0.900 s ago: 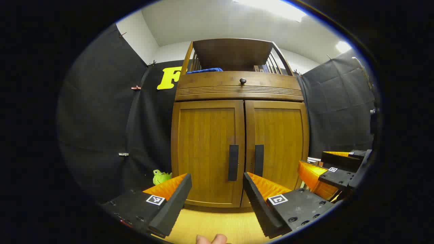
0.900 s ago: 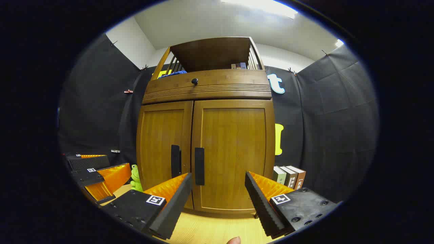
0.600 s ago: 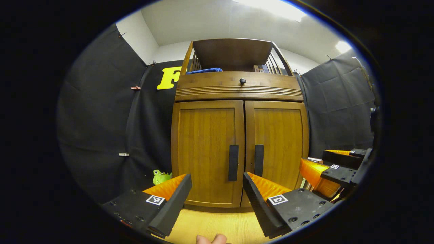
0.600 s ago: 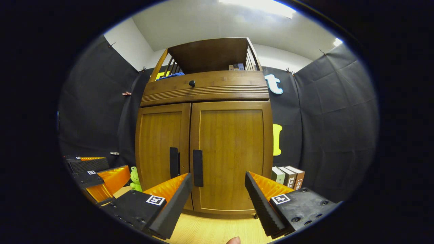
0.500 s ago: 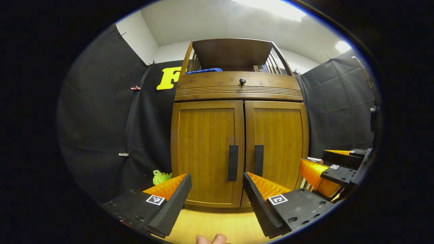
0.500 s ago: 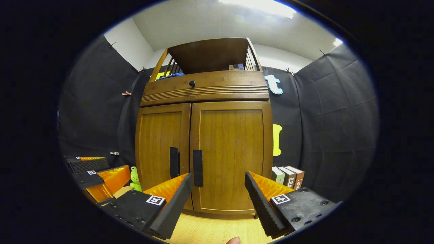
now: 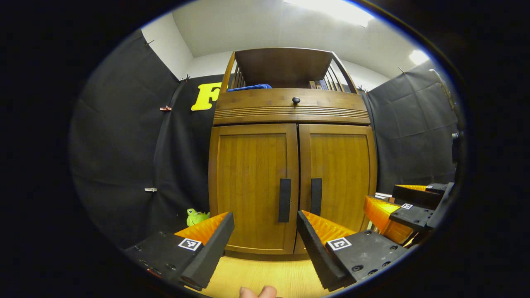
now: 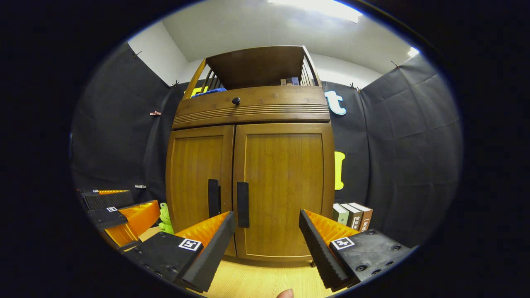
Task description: Open the right door of the double-door shoe cabinet with the right hand, and open the left door with the left hand.
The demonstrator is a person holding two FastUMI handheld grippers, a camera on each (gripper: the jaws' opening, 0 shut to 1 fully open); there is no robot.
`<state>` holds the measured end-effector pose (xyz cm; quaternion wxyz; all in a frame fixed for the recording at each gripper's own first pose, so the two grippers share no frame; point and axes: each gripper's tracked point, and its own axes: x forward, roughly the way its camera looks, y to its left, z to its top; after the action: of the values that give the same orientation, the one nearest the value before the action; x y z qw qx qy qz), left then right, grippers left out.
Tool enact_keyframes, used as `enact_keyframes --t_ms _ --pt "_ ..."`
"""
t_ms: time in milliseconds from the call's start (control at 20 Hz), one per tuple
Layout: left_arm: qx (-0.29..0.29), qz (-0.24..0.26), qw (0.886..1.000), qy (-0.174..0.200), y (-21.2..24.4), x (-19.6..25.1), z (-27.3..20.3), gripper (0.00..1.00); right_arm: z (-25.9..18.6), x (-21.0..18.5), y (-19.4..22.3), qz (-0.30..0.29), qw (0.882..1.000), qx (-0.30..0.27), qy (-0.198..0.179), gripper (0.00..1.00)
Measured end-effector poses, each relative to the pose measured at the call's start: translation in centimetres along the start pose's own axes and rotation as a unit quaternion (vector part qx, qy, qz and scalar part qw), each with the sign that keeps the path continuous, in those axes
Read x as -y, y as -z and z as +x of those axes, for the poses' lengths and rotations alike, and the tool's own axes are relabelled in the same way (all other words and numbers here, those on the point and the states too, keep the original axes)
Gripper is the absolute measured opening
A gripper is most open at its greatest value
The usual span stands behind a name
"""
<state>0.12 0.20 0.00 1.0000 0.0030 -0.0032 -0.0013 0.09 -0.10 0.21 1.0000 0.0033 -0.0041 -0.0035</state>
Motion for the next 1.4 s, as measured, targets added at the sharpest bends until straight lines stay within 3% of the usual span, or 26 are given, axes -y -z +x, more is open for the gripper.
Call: enact_keyframes --t_ms 600,700,900,1000,1050,1350,1400 --pt "-0.009 0.004 1.000 -0.002 1.0 -0.6 -0.2 0.94 8.7 -4.7 2.6 -0.005 1.000 -0.011 -0.020 0.95" --pt "-0.011 0.007 1.000 -0.006 1.2 -0.9 -0.2 0.94 10.6 -5.0 3.6 -0.006 1.000 -0.019 -0.019 0.99" --pt "-0.013 0.005 1.000 -0.007 1.6 -1.7 -0.6 0.94 13.7 -5.6 5.2 -0.006 0.999 -0.031 -0.024 0.95" --pt "-0.013 0.006 1.000 -0.009 1.7 -1.8 -0.4 0.94 15.1 -5.6 5.6 0.005 0.999 -0.031 -0.022 0.99" --pt "-0.014 0.007 1.000 -0.009 1.7 -1.9 -0.4 0.94 15.8 -5.6 5.8 0.010 0.999 -0.031 -0.021 0.95" --pt "-0.021 0.004 1.000 -0.014 2.2 -2.7 -0.2 0.93 17.9 -6.1 7.2 0.020 0.999 -0.044 -0.024 0.99" --pt "-0.022 0.004 1.000 -0.017 2.1 -2.9 -0.2 0.95 18.1 -6.1 7.4 0.021 0.999 -0.044 -0.024 0.87"
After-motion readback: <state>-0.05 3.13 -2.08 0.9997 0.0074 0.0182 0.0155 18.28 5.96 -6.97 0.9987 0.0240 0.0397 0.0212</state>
